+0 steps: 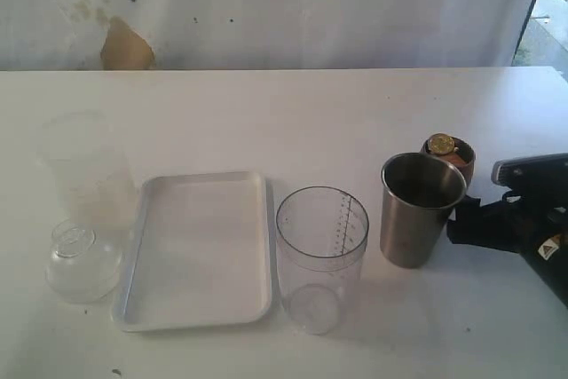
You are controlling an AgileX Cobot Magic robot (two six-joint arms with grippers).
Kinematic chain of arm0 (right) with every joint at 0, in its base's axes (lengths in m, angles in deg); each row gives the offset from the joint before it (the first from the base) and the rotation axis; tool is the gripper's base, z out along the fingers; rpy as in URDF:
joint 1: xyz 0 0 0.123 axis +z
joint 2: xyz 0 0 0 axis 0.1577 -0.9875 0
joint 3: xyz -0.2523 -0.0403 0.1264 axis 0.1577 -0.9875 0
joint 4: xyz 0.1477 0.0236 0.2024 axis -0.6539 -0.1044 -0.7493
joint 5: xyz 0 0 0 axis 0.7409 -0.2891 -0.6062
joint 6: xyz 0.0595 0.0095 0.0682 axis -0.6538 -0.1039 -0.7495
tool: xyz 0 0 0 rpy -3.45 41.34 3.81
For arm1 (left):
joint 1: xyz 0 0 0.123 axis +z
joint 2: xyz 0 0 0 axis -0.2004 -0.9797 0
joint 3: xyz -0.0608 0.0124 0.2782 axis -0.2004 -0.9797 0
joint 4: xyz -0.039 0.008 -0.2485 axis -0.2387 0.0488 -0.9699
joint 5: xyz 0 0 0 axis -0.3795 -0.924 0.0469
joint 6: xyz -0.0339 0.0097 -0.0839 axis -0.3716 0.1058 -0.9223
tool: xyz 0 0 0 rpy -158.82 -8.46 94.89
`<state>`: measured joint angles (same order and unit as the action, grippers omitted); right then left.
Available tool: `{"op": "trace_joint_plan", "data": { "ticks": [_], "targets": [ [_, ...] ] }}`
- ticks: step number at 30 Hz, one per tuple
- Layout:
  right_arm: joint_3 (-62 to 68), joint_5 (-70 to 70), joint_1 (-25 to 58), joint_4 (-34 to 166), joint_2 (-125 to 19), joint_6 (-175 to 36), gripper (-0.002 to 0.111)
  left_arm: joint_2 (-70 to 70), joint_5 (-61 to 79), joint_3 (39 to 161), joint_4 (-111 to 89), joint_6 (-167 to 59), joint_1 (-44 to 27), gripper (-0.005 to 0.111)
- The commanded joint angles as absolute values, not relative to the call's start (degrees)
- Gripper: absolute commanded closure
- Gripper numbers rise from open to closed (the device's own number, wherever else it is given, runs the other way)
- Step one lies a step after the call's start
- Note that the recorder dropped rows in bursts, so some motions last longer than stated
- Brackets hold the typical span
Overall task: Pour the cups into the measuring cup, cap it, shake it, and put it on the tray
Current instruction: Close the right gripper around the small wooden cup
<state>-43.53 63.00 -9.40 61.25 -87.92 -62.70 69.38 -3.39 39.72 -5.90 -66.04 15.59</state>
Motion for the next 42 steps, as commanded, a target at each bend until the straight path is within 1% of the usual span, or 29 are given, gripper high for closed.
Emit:
{"op": "trace_joint_plan", "data": {
  "ticks": [1, 11, 17, 22, 29, 35, 42],
  "targets": [
    [-43.13, 62.44, -9.70, 61.39, -88.28, -62.90, 0.014, 69.65, -2.88, 39.45, -5.93, -66.20, 15.42, 0.106],
    [-43.13, 58.76, -9.70, 62.11, -88.37, -64.69, 0.012, 69.65, -2.88, 39.45, -5.93, -66.20, 15.42, 0.106],
    [-42.05, 58.27, -9.70, 69.79, -88.90, -64.69, 0.012, 69.65, -2.88, 39.45, -5.93, -66.20, 15.42, 0.106],
    [-40.92, 58.03, -9.70, 70.60, -91.59, -64.69, 0.012, 69.65, -2.88, 39.45, -5.93, -66.20, 15.42, 0.106],
    [-39.23, 58.17, -9.70, 70.60, -94.58, -64.69, 0.012, 69.65, -2.88, 39.45, -5.93, -66.20, 15.42, 0.106],
    [-37.22, 61.75, -9.70, 69.50, -96.46, -65.75, 0.012, 69.65, -2.88, 39.45, -5.93, -66.20, 15.42, 0.106],
    [-34.67, 62.72, -9.70, 69.50, -96.98, -66.52, 0.012, 69.65, -2.88, 39.45, -5.93, -66.20, 15.42, 0.106]
  ]
}}
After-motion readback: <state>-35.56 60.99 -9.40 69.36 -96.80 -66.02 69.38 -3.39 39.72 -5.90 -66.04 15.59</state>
